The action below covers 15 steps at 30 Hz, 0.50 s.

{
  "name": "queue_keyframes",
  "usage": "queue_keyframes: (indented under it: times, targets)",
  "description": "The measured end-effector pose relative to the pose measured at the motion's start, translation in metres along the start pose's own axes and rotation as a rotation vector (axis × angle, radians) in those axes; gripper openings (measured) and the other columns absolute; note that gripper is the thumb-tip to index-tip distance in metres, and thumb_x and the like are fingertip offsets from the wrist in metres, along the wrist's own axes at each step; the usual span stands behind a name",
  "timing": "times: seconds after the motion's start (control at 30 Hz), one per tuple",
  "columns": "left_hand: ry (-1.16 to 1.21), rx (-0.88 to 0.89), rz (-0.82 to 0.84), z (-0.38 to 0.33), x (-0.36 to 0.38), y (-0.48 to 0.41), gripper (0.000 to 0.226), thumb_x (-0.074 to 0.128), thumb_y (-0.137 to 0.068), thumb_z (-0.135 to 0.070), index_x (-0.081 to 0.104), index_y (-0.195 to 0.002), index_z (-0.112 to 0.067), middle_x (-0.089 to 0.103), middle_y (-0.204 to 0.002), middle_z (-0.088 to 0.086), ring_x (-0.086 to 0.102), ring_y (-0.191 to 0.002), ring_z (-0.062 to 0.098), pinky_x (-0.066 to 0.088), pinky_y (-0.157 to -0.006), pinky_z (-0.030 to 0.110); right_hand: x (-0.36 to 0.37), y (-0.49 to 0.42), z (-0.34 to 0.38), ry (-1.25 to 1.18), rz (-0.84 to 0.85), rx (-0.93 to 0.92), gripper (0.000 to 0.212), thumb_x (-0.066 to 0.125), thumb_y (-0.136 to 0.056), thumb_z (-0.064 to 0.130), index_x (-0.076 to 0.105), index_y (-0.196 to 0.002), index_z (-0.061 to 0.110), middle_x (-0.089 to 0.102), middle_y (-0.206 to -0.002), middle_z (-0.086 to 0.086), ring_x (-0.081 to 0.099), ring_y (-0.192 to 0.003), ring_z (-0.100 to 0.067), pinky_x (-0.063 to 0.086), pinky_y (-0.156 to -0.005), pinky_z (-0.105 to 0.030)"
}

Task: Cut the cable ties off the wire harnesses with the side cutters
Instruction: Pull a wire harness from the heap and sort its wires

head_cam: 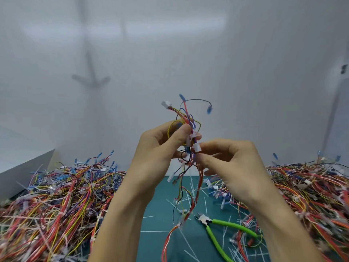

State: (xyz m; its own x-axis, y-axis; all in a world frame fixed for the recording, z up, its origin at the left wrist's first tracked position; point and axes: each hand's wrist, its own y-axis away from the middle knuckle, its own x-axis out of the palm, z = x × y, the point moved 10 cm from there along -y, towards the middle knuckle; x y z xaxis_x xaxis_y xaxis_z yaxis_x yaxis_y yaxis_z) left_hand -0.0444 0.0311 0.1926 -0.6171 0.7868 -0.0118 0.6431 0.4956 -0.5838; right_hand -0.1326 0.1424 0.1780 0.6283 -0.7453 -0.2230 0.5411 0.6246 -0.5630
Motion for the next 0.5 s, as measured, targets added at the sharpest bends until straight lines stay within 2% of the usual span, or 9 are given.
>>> queue_keyframes:
  times: [0.1,0.23,0.33,0.4,0.5]
  targets:
    - [0.005,-0.038,0.006,0.003,-0.003,0.000,0.034,0.057,-0.085,-0.046,0.075,-0.100,-0.021,0.076,-0.096,0.002,0.071,-0.093,0.014,0.058,-0.071,0.025,-0.008,0.000,0.002,-0.136,-0.080,-0.009,0.022,0.075,-0.084,0.009,0.079,-0.076,0.029,0.076,-0.072,0.001,0.071,-0.063,-0.010,0.054,-0.058,-0.016]
    - [-0.171,-0.061,-0.073,0.007,-0.021,-0.001,0.025,0.061,-0.086,-0.045,0.073,-0.093,-0.024,0.074,-0.088,-0.008,0.068,-0.083,0.002,0.054,-0.067,0.016,-0.020,0.000,0.001,-0.286,-0.158,0.001,0.024,0.072,-0.082,0.012,0.080,-0.071,0.032,0.076,-0.075,0.000,0.071,-0.064,-0.011,0.055,-0.059,-0.017]
    - [-0.153,-0.158,-0.042,0.017,-0.022,0.002,0.032,0.060,-0.085,-0.047,0.074,-0.095,-0.021,0.075,-0.091,-0.004,0.070,-0.088,0.006,0.058,-0.070,0.020,-0.025,0.000,-0.001,-0.316,-0.165,0.014,0.033,0.067,-0.086,0.011,0.080,-0.074,0.038,0.077,-0.078,0.003,0.073,-0.069,-0.012,0.056,-0.062,-0.018]
    - [-0.079,-0.196,0.011,0.018,-0.015,0.004,0.042,0.060,-0.078,-0.052,0.074,-0.100,-0.018,0.076,-0.096,0.000,0.072,-0.091,0.010,0.059,-0.071,0.023,-0.025,-0.001,-0.004,-0.322,-0.159,0.034,0.033,0.065,-0.089,0.009,0.081,-0.075,0.034,0.078,-0.081,0.001,0.074,-0.072,-0.013,0.057,-0.063,-0.019]
    - [-0.068,-0.148,0.047,0.009,-0.008,0.005,0.036,0.066,-0.076,-0.043,0.074,-0.101,-0.020,0.076,-0.096,-0.001,0.072,-0.090,0.013,0.059,-0.075,0.025,-0.024,0.000,-0.008,-0.348,-0.166,0.054,0.024,0.064,-0.090,0.008,0.080,-0.080,0.023,0.078,-0.084,-0.001,0.074,-0.073,-0.013,0.057,-0.063,-0.019]
